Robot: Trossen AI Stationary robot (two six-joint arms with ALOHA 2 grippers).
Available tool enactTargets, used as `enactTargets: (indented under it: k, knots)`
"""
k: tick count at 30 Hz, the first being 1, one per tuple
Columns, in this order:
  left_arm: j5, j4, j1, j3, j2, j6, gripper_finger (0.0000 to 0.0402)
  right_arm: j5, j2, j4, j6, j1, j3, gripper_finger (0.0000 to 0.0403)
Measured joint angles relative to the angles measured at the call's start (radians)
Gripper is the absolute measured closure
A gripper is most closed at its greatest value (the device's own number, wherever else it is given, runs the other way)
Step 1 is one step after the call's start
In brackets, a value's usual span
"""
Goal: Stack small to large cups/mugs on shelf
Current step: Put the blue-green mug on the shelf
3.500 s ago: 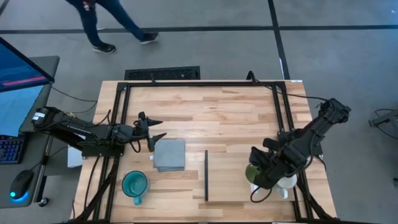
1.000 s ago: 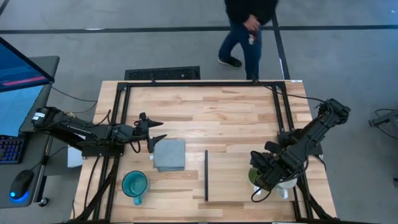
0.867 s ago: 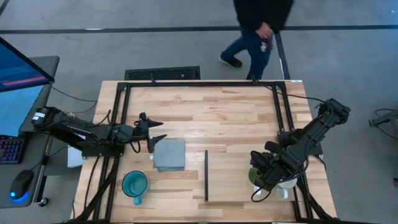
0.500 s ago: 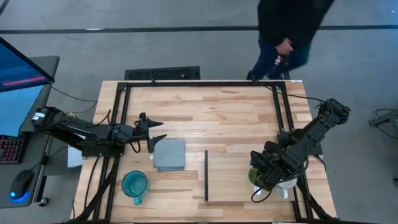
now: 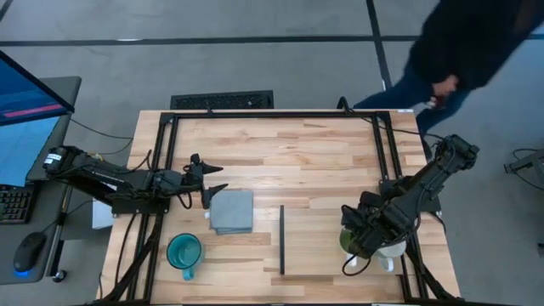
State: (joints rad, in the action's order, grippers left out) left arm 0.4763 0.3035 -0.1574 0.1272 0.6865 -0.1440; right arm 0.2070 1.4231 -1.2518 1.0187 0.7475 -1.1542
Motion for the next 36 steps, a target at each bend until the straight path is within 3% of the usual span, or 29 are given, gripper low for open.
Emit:
enactTargets:
  k: [5,19,22,28,32,36]
  knots:
    - [-0.009,-0.008,0.0,0.0,0.0,0.0,0.0118,-0.003,-0.012,-0.015,-0.034,-0.027,-0.028,0.0132]
    - [-0.009,-0.041,0.0,0.0,0.0,-0.01,0.0118,0.04,-0.013,-0.293,-0.085,-0.082,-0.278,0.0132]
    - [-0.007,-0.043,0.0,0.0,0.0,-0.01,0.0118,0.173,-0.013,-0.319,-0.091,-0.083,-0.327,0.0132]
    - [0.0,-0.043,0.0,0.0,0.0,0.003,0.0118,0.532,-0.018,-0.319,-0.331,-0.089,-0.391,0.0132]
    - [0.0,-0.043,0.0,0.0,0.0,0.003,0.0118,0.796,-0.061,-0.318,-0.353,-0.1,-0.395,0.0132]
    - [0.0,-0.043,0.0,0.0,0.0,0.007,0.0118,0.791,-0.172,-0.315,-0.374,-0.168,-0.391,0.0132]
